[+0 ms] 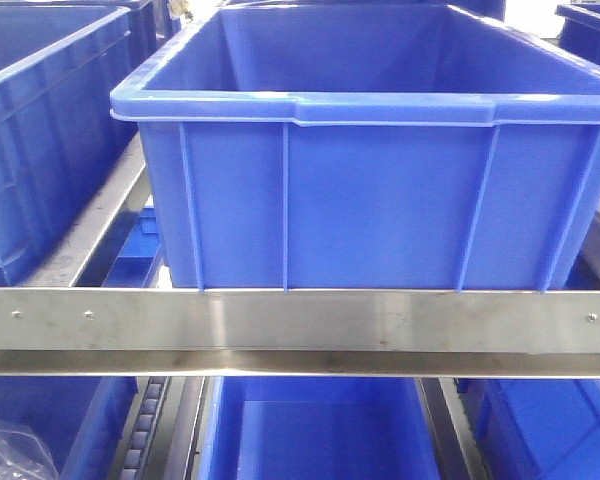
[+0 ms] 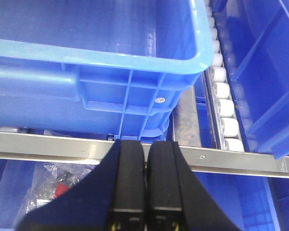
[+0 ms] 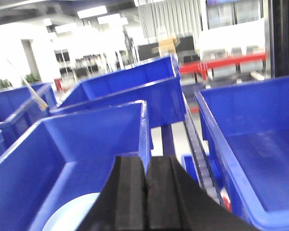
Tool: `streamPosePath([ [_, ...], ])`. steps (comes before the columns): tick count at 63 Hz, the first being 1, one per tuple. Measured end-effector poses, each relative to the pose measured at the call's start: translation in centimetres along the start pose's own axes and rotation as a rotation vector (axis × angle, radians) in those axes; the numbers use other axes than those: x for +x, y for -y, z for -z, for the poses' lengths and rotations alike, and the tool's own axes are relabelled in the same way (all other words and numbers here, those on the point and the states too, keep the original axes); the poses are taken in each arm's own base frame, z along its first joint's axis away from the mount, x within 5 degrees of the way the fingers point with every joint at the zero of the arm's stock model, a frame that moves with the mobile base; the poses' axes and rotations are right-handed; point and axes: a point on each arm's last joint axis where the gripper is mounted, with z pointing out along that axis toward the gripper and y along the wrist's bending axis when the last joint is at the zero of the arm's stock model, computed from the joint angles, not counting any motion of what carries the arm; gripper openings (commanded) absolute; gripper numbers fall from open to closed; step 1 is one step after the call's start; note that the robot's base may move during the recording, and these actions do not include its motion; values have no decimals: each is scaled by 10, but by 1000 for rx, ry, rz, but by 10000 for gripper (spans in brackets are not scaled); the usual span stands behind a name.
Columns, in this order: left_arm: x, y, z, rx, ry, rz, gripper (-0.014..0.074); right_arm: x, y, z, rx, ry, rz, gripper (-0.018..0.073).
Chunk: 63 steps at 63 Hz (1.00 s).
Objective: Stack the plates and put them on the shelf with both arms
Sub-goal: 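Raise the empty right gripper up out of the blue bin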
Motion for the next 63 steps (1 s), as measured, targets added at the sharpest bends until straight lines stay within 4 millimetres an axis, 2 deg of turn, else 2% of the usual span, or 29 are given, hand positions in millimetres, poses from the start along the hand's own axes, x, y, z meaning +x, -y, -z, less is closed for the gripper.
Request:
streamPosePath([
  [6, 0, 0, 0, 0, 0, 0, 88, 10, 2, 13, -8, 37, 2, 48],
  [13, 0, 0, 0, 0, 0, 0, 88, 17, 3, 17, -10, 26, 5, 48],
  [53, 0, 0, 0, 0, 0, 0, 88, 28, 4, 17, -7, -86, 7, 48],
  [60, 0, 0, 0, 0, 0, 0, 88, 38, 6, 15, 2, -119, 9, 48],
  [63, 0, 0, 0, 0, 0, 0, 88, 49, 9, 12, 11, -143, 7, 48],
])
